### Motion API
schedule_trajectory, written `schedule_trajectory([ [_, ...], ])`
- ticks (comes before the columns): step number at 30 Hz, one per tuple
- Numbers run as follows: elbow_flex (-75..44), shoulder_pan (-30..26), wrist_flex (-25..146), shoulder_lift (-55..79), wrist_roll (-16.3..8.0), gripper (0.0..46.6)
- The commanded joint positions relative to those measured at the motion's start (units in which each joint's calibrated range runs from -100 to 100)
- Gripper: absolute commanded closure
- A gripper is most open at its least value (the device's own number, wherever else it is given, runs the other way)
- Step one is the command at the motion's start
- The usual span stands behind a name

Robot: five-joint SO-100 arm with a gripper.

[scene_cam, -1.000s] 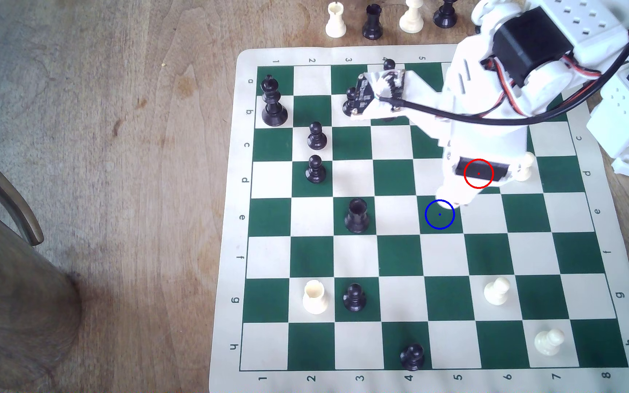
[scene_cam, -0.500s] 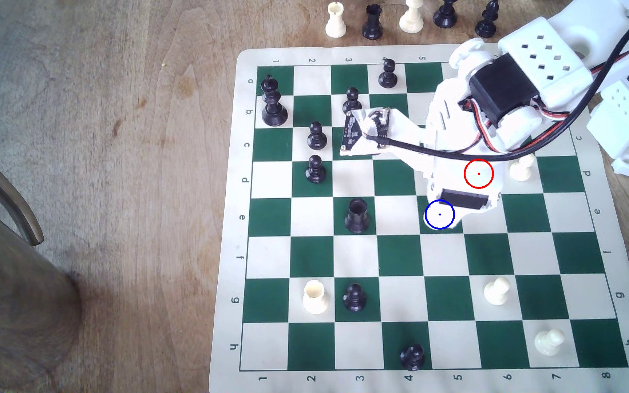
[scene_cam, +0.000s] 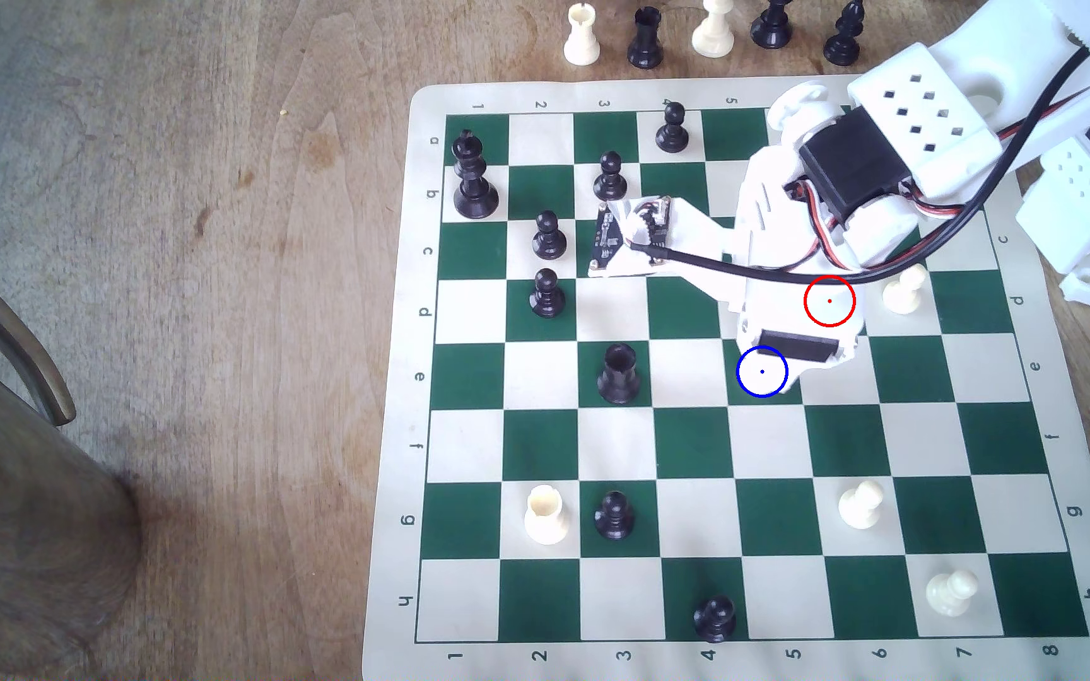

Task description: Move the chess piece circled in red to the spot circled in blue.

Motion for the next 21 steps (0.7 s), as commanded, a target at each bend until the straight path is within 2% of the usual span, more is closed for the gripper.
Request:
schedule_trajectory([
  [1, -0.62, 0.83, 0.23, -1.95, 0.29, 46.4],
  [12, 0.2, 0.67, 0.8, -2.04, 0.63, 46.4],
  [13, 0.2, 0.67, 0.8, -2.04, 0.63, 44.9],
  [14, 0.2, 0.75, 0.8, -2.04, 0.63, 41.2],
  [15, 0.2, 0.83, 0.8, -2.21, 0.63, 33.8],
  [21, 0.47, 1.22, 0.15, -3.23, 0.29, 24.2],
])
